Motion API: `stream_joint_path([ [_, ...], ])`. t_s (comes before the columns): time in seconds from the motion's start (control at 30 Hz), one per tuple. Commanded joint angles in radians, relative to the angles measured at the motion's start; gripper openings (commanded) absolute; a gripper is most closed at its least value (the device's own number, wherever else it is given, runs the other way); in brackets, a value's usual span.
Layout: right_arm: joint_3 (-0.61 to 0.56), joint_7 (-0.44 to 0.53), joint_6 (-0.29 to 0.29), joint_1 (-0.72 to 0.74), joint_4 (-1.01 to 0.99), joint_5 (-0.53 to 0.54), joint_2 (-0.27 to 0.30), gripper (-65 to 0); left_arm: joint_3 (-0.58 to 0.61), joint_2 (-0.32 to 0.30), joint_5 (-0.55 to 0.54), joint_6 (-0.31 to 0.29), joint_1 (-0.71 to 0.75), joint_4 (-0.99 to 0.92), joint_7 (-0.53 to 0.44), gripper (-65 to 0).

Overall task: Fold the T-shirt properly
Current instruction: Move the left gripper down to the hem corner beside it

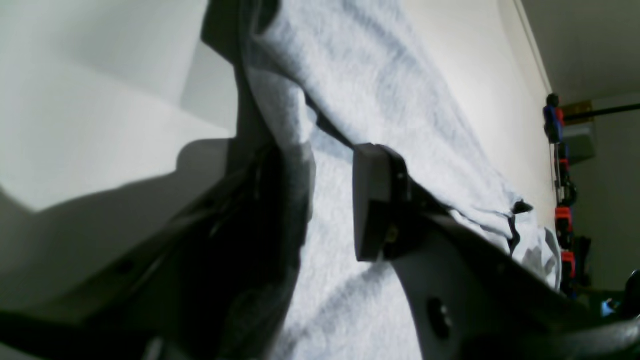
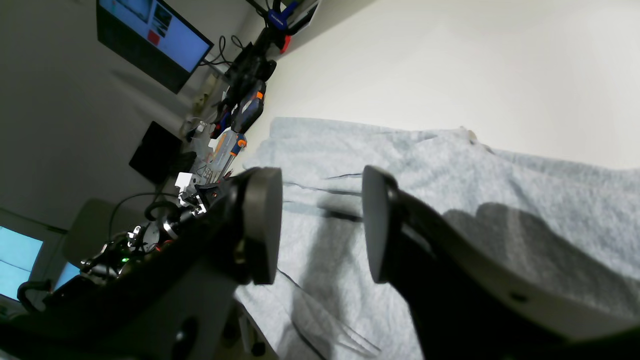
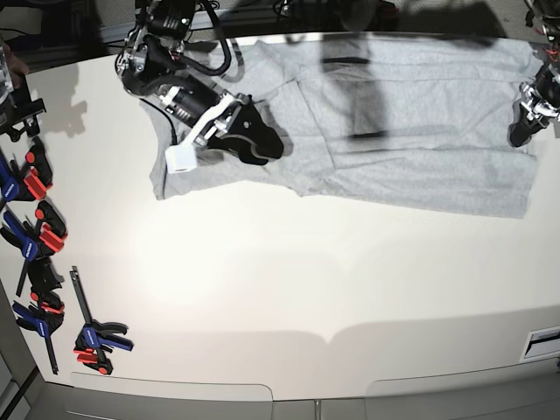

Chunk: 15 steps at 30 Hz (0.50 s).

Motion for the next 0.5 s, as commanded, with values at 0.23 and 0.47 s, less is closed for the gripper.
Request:
stream_joint_path([
  [0.23, -0.002, 0.027, 0.009, 0.008, 0.019, 0.026, 0.000, -40.2, 0.001, -0.014, 0.010, 0.014, -0.039, 0.002, -0.003, -45.1],
  [0.47, -0.002, 0.027, 0.009, 0.008, 0.019, 0.026, 0.000, -40.2, 0.001, -0.011, 0.062, 0.014, -0.093, 0.001, -0.012, -45.1],
])
